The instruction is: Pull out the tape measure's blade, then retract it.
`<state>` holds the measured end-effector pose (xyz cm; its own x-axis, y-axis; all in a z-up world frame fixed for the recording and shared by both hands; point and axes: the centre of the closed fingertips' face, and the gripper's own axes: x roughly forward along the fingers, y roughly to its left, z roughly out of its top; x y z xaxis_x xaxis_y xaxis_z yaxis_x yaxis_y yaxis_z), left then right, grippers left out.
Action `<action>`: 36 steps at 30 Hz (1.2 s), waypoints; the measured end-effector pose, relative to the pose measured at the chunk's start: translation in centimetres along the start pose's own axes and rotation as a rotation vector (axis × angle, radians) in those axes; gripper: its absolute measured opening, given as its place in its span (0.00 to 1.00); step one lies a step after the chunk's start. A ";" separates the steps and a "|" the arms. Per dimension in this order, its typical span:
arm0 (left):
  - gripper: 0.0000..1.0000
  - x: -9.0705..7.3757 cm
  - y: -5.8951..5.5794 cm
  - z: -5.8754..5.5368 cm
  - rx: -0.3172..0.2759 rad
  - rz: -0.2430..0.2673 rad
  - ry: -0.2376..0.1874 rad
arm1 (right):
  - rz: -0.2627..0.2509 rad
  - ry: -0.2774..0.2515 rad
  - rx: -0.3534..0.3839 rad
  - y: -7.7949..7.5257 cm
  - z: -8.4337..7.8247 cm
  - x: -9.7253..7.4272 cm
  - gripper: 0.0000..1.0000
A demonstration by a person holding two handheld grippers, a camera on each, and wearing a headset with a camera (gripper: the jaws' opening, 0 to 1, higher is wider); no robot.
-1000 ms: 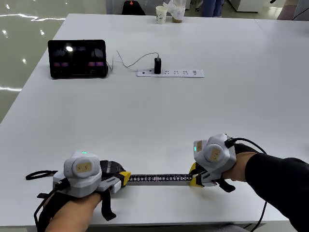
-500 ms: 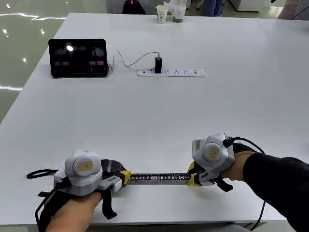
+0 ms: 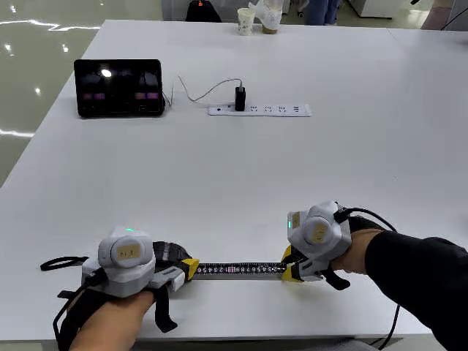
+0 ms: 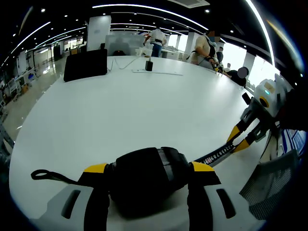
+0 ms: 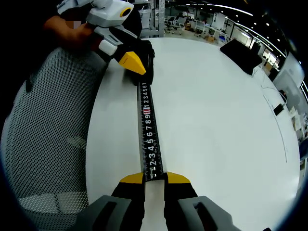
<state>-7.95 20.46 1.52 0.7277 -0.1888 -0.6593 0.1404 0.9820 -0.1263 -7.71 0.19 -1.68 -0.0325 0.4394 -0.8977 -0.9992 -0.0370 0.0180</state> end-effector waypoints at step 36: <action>0.60 0.0 0.0 0.0 -0.002 -0.002 -0.002 | -0.003 -0.014 0.005 0.0 1.1 0.7 0.11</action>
<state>-7.94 20.46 1.50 0.7292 -0.1904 -0.6573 0.1405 0.9817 -0.1285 -7.77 1.43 -1.81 -0.0300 0.4524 -0.8913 -0.9994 -0.0313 0.0177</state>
